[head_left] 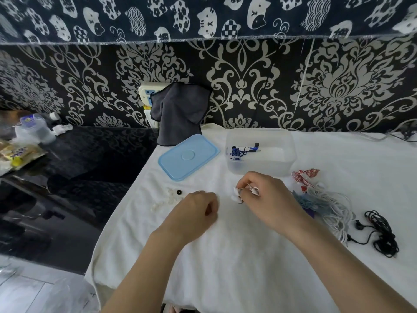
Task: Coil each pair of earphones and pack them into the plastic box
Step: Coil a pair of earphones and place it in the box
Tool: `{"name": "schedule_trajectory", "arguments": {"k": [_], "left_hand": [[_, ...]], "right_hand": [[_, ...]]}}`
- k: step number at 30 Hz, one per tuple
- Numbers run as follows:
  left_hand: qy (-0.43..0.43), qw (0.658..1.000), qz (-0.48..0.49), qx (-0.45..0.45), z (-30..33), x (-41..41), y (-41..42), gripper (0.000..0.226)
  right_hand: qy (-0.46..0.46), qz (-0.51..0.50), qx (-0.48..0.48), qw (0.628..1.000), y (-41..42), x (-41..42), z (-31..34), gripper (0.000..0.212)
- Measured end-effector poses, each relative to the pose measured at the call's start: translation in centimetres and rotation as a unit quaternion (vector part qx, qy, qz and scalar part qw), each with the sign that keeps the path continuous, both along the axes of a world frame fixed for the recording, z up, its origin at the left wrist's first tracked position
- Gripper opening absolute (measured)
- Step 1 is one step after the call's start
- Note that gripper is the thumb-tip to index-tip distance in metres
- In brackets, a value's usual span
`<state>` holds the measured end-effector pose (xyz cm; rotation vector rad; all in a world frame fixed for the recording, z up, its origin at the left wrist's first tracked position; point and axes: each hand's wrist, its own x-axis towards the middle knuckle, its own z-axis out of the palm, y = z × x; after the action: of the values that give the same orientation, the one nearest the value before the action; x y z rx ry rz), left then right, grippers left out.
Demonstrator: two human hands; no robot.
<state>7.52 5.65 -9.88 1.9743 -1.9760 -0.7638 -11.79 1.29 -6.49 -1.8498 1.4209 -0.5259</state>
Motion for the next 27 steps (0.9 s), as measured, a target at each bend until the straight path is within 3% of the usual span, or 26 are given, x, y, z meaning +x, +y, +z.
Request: {"name": "schedule_trajectory", "arguments": {"k": [7, 10, 16, 27], "left_hand": [[0.237, 0.967, 0.091, -0.037, 2.5, -1.1, -0.5, 0.011], [0.281, 0.955, 0.089, -0.034, 3.0, -1.3, -0.5, 0.01], [0.299, 0.947, 0.102, -0.051, 3.9, -1.5, -0.1, 0.01], [0.267, 0.958, 0.095, -0.053, 4.2, -1.5, 0.1, 0.015]], "right_hand": [[-0.103, 0.004, 0.032, 0.994, -0.3, 0.1, 0.6, 0.019], [-0.142, -0.001, 0.051, 0.989, -0.2, 0.0, 1.0, 0.018], [-0.183, -0.007, 0.062, 0.981, -0.2, 0.1, 1.2, 0.015], [-0.17, 0.034, 0.044, 0.984, 0.0, -0.1, 1.4, 0.003]]}}
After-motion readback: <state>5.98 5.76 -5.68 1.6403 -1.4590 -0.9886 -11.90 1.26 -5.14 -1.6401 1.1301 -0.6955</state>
